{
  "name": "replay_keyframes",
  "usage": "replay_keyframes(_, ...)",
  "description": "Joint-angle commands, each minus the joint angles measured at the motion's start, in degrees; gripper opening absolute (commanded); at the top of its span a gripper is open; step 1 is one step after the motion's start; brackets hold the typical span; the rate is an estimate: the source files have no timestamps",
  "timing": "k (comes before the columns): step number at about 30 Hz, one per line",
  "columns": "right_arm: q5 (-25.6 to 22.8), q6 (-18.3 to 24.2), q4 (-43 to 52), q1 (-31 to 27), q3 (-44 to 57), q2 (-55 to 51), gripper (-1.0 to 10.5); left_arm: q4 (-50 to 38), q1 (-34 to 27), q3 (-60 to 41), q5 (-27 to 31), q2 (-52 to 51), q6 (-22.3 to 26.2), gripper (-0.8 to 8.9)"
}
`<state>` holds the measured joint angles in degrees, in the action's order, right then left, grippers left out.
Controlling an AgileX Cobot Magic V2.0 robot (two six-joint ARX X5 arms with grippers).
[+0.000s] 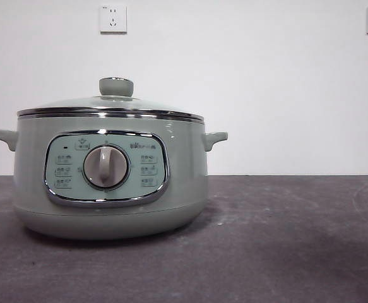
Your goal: Pick up the potato,open the lid,put the potato in the pot,close the lid
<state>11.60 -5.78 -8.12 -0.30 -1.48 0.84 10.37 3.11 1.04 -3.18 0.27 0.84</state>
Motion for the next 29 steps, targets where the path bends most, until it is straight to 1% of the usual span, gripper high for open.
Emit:
replay_keyframes(1, -0.2, -1.7, -0.6, 0.0, 1.1, -0.8, -0.2, 0.0, -0.2, -0.8, 0.0, -0.2, -0.5, -0.03)
replay_keyframes(6, -0.2, -1.9, -1.6, 0.0, 1.1, -0.8, -0.2, 0.0, -0.2, -0.8, 0.0, -0.2, -0.5, -0.03)
replay_keyframes(9, -1.4, -2.6, -1.7, 0.1, 1.1, -0.8, -0.2, 0.0, -0.2, -0.8, 0.0, -0.2, -0.5, -0.03)
replay_keyframes(29, -1.4, -2.3, -1.4, 0.1, 1.1, -0.7, -0.2, 0.0, -0.2, -0.8, 0.0, -0.2, -0.5, -0.03)
